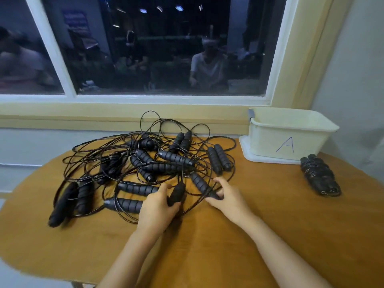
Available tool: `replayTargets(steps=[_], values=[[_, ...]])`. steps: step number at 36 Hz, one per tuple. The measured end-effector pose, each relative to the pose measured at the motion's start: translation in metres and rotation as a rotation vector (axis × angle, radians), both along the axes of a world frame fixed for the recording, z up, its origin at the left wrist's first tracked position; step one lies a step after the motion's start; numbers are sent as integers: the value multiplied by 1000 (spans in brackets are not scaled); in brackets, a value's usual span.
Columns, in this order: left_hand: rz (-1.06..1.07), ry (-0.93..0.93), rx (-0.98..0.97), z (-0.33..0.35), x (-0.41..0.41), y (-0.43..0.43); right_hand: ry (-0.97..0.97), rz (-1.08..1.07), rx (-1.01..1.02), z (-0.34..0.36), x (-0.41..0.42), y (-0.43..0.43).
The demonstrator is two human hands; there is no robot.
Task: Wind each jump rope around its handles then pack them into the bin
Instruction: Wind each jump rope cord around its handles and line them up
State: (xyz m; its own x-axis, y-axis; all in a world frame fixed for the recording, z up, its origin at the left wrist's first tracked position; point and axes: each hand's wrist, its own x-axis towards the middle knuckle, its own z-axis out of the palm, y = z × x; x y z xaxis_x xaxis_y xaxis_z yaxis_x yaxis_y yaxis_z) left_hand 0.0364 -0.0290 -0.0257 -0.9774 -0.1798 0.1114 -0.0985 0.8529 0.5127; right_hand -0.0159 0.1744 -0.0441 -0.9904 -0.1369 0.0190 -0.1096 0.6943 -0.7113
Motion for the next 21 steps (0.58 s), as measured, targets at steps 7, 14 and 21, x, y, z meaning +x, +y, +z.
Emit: replayTargets(steps=[7,14,21], values=[[109,72,569,0,-29,9,-174,-48,-476,-9,26,-24],[115,-168,1058,5,-50,5,-142,-122,-614,-13,31,-41],[62,-219,1208,22,-52,14,-208,-21,-741,1,28,-50]])
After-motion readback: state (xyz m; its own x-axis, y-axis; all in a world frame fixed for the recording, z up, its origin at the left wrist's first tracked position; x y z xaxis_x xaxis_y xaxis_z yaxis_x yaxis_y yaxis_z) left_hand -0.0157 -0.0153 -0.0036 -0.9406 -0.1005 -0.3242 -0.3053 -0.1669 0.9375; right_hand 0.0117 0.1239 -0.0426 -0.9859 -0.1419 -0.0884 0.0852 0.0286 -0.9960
